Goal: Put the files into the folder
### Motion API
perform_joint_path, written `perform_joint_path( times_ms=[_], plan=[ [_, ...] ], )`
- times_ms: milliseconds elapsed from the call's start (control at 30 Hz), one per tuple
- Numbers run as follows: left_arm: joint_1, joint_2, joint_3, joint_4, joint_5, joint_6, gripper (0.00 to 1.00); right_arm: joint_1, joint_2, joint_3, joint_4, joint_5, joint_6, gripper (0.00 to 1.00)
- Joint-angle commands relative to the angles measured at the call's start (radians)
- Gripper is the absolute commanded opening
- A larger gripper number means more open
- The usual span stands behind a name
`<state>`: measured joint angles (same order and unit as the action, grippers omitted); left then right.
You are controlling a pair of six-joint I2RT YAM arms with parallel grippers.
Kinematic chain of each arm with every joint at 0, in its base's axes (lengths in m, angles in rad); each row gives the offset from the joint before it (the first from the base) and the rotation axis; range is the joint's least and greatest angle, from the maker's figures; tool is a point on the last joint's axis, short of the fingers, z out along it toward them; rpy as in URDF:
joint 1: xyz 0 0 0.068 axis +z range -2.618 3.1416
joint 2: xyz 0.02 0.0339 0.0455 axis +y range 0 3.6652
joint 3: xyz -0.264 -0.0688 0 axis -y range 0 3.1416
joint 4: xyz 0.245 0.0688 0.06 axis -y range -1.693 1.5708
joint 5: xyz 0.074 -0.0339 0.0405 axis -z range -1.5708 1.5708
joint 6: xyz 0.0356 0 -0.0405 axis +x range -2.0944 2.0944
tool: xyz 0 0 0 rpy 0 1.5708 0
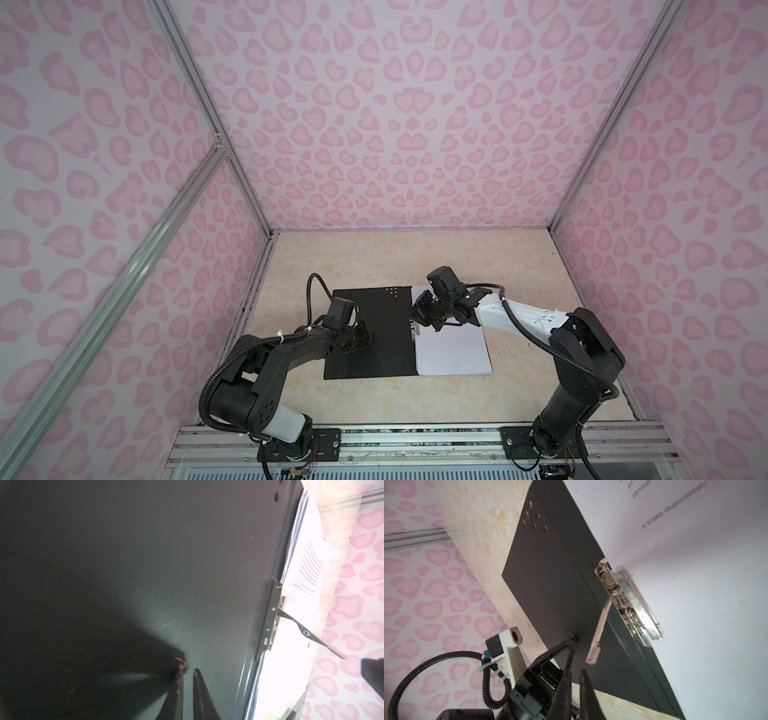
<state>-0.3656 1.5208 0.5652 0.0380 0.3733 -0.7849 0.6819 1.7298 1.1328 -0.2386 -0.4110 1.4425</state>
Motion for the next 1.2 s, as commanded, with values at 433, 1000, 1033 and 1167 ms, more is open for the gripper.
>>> perform_joint_path(
  times_ms=[433, 1000, 1033, 1167],
  plan=[
    [0.004, 0.041, -0.013, -0.124, -0.085, 0.004, 0.15, 0.006, -0.073, -0.074, 0.012, 0.038, 0.029, 0.27],
    [0.003, 0.040, -0.034, -0.117, -0.094, -0.003, 0.15, -0.001, -0.013, -0.075, 0.084, 0.011, 0.066, 0.30],
    [0.003, 0.040, -0.034, -0.116, -0.093, -0.003, 0.15, -0.001, -0.011, -0.075, 0.086, 0.011, 0.068, 0.30],
    [0.004, 0.040, -0.037, -0.113, -0.091, -0.002, 0.15, -0.003, 0.001, -0.080, 0.093, 0.011, 0.079, 0.29]
  ],
)
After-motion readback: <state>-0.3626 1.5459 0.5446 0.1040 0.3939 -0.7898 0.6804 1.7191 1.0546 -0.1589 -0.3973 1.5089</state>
